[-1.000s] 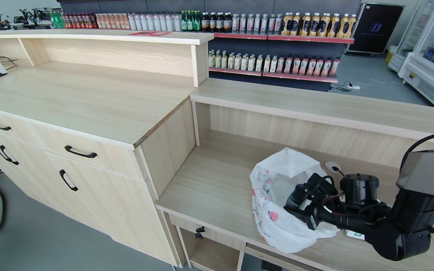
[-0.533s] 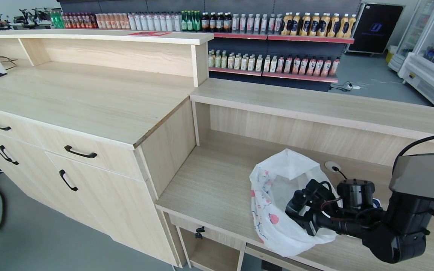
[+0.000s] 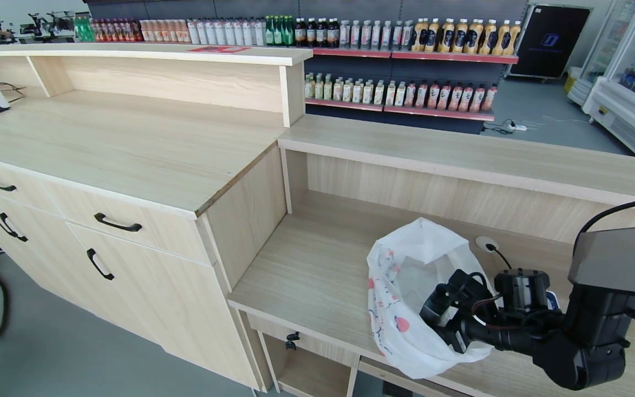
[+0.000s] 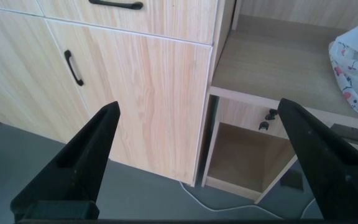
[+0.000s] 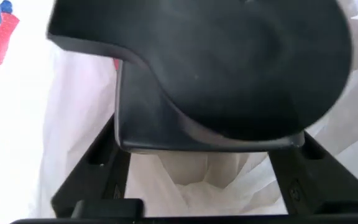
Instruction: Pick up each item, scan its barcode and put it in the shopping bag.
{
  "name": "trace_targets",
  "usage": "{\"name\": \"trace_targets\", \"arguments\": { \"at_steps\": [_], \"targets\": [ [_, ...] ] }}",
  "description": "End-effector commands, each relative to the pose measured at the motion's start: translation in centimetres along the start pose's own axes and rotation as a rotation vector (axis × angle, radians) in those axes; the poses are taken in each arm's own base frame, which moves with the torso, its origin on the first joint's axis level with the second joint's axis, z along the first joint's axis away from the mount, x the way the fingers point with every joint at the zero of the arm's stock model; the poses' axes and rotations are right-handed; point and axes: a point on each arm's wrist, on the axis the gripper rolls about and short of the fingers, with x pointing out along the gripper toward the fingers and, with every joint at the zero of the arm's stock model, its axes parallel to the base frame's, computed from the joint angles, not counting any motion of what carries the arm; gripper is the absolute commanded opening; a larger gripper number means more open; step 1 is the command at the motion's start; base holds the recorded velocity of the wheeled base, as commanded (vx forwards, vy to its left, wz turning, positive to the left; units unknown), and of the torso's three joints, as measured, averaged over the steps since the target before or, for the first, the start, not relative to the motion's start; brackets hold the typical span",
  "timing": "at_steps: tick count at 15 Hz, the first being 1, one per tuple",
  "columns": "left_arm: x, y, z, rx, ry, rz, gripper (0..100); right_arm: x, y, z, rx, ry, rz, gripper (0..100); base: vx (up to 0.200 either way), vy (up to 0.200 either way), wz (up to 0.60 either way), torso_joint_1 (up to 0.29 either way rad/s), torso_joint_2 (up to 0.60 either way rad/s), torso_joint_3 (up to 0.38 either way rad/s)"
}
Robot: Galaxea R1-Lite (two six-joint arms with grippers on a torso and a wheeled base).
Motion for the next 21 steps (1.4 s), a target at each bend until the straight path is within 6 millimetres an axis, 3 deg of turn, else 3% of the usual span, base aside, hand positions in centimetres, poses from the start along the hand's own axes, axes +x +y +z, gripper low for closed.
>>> {"name": "trace_targets", "arguments": {
  "at_steps": [1,3,7,10,11,12,16,21],
  "targets": [
    [0.0,0.0,0.0,0.0,0.001,0.0,100,0.0,-0.2,0.2,-0.005,-0.011,-0.008,100,0.0,0.0,0.0,0.0,0.0,0.0],
    [0.0,0.0,0.0,0.0,0.001,0.0,100,-0.4,-0.6,1.1,-0.021,-0.044,-0.028,100,0.0,0.0,0.0,0.0,0.0,0.0],
    [0.0,0.0,0.0,0.0,0.001,0.0,100,-2.5,-3.1,4.4,-0.087,-0.156,-0.138,100,0.0,0.0,0.0,0.0,0.0,0.0],
    [0.0,0.0,0.0,0.0,0.0,0.0,100,-4.2,-3.7,5.1,-0.12,-0.174,-0.183,100,0.0,0.0,0.0,0.0,0.0,0.0],
    [0.0,0.0,0.0,0.0,0.001,0.0,100,-7.6,-4.6,5.6,-0.125,-0.162,-0.277,100,0.0,0.0,0.0,0.0,0.0,0.0],
    [0.0,0.0,0.0,0.0,0.0,0.0,100,-9.1,-5.0,6.0,-0.11,-0.16,-0.307,100,0.0,0.0,0.0,0.0,0.0,0.0],
    [0.0,0.0,0.0,0.0,0.001,-0.002,100,-12.4,-4.2,7.3,-0.096,-0.157,-0.329,100,0.0,0.0,0.0,0.0,0.0,0.0],
    [0.0,0.0,0.0,-0.002,0.001,0.0,100,-13.3,-3.6,7.7,-0.091,-0.153,-0.318,100,0.0,0.0,0.0,0.0,0.0,0.0]
  ]
}}
